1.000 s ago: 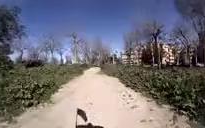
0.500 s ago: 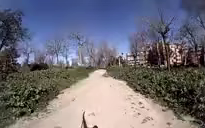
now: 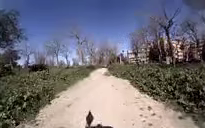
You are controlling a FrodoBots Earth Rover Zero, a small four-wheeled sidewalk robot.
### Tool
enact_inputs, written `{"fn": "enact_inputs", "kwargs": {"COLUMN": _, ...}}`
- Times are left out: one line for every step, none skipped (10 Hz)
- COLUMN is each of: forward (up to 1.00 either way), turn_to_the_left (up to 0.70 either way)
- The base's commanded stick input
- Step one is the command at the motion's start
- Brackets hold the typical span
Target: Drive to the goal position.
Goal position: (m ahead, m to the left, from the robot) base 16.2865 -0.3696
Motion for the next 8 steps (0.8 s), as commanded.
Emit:
{"fn": "enact_inputs", "kwargs": {"forward": 0.70, "turn_to_the_left": 0.00}}
{"fn": "enact_inputs", "kwargs": {"forward": 0.70, "turn_to_the_left": 0.00}}
{"fn": "enact_inputs", "kwargs": {"forward": 0.70, "turn_to_the_left": 0.00}}
{"fn": "enact_inputs", "kwargs": {"forward": 0.70, "turn_to_the_left": 0.00}}
{"fn": "enact_inputs", "kwargs": {"forward": 0.70, "turn_to_the_left": 0.00}}
{"fn": "enact_inputs", "kwargs": {"forward": 0.70, "turn_to_the_left": 0.00}}
{"fn": "enact_inputs", "kwargs": {"forward": 0.70, "turn_to_the_left": 0.00}}
{"fn": "enact_inputs", "kwargs": {"forward": 0.70, "turn_to_the_left": 0.00}}
